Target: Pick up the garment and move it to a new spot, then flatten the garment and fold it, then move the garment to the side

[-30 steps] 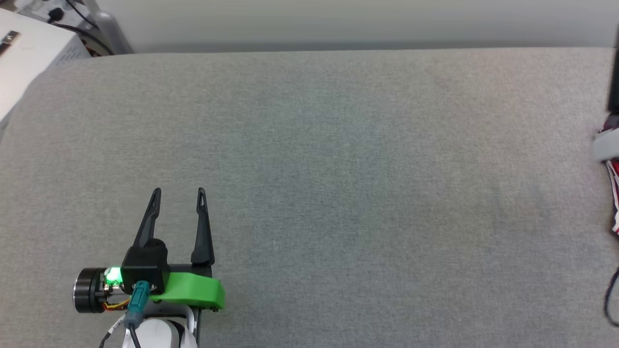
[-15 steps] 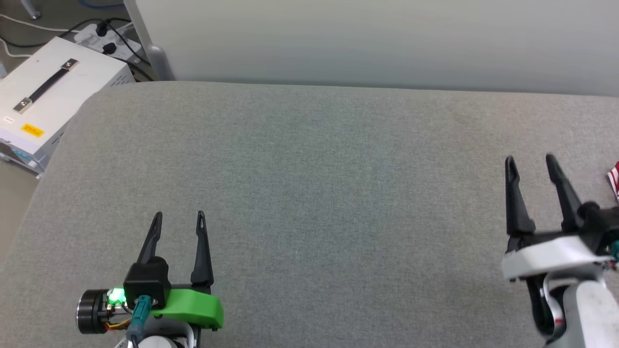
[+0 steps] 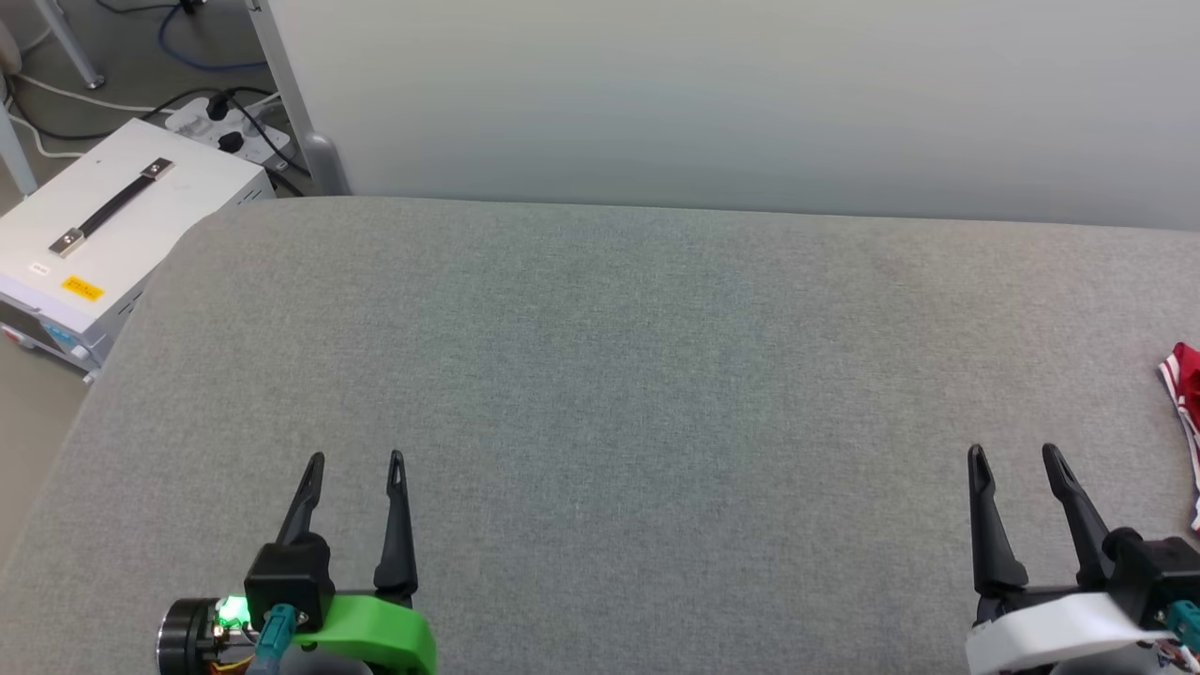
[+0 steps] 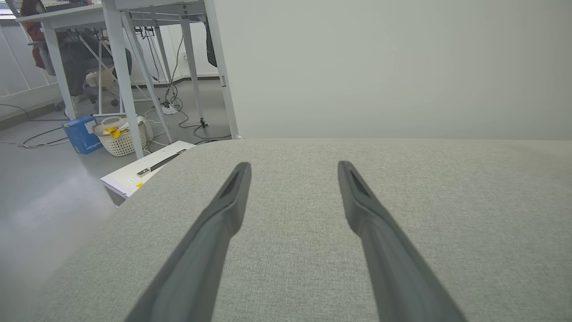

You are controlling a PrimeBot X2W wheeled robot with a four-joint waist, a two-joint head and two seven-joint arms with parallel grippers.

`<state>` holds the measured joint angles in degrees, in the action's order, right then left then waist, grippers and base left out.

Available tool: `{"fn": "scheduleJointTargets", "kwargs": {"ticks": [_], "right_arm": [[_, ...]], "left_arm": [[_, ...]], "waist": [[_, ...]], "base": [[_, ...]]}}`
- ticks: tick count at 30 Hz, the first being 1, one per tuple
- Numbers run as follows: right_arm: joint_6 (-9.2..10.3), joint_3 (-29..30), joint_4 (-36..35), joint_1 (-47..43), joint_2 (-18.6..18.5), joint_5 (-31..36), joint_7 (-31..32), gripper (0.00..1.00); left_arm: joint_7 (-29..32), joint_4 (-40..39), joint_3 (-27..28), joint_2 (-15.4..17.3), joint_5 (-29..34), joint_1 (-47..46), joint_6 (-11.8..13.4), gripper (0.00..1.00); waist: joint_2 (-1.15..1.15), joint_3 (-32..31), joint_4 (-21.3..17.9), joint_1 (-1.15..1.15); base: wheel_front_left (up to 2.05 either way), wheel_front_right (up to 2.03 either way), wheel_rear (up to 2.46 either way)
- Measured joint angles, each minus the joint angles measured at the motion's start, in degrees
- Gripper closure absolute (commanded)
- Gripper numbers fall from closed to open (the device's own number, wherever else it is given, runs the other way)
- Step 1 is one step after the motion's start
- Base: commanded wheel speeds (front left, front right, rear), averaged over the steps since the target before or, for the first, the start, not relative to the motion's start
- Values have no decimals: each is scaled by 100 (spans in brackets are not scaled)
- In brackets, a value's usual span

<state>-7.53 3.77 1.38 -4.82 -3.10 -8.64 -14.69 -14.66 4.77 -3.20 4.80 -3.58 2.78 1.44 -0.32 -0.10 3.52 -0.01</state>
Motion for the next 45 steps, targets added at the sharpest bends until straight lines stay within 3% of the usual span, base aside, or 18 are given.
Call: {"fn": "scheduleJointTargets", "kwargs": {"ticks": [25, 26, 45], "right_arm": [[0, -20, -140, -365, 24, 32, -4, 0], [0, -20, -138, -365, 25, 32, -2, 100], [0, -47, -136, -336, 30, 54, 148, 100]], "left_arm": [[0, 130, -20, -82, -2, 171, -143, 0], [3, 133, -19, -82, -2, 170, -162, 100], [167, 89, -5, -83, 7, 166, -163, 100]], "waist": [[0, -112, -123, 0], [0, -107, -128, 0], [0, -92, -156, 0]], "base": [[0, 0, 0], [0, 0, 0], [0, 0, 0]]}}
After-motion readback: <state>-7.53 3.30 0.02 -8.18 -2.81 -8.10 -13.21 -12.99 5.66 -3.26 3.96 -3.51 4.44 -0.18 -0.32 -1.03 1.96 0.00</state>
